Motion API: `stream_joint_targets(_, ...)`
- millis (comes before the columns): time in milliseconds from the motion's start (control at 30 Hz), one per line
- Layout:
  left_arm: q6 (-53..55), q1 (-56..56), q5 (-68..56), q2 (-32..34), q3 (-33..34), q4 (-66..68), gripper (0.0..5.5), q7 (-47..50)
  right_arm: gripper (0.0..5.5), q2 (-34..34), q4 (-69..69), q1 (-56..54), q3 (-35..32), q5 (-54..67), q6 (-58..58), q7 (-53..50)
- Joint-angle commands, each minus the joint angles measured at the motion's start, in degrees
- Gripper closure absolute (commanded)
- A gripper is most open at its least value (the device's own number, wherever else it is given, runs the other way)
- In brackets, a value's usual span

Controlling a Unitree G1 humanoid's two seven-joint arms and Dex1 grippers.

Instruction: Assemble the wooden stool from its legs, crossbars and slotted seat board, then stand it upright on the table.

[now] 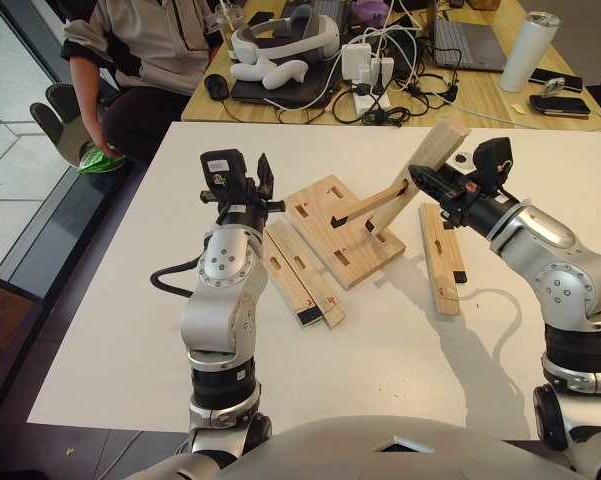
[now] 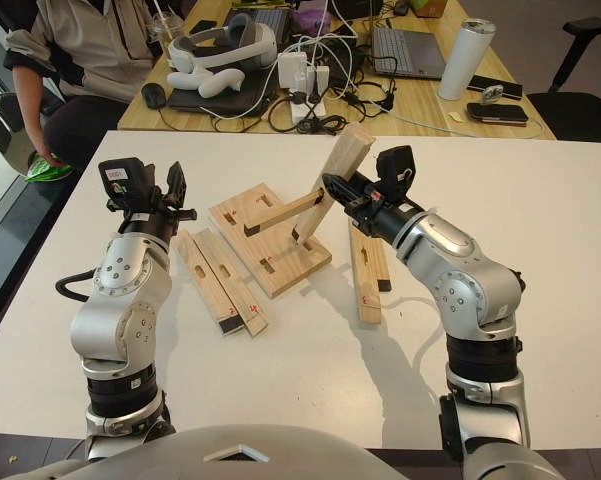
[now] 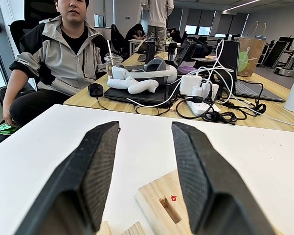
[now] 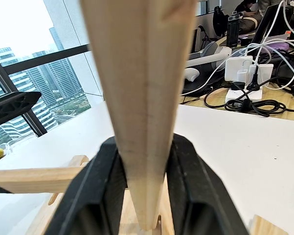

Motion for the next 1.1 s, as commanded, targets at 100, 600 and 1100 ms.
stream_joint_targets(100, 1.33, 1.08, 0.86, -0.55, 0.14, -1.63, 3.53, 0.5, 4.49, -3.65, -2.63, 0.54, -1.7, -0.67, 2.59, 2.04)
stream_joint_targets(600, 2.55, 1.15, 1.22, -1.61, -0.77, -2.39, 3.53, 0.43, 4.49, -0.62, -2.74, 2.26, 0.39, -3.41, 2.24, 1.83)
stream_joint_targets(1100, 3.71, 6.57, 2.14, -5.34, -4.19, -6.25, 3.53, 3.51, 4.49, -1.32, -0.62, -1.43, -0.47, -4.11, 3.72, 3.15)
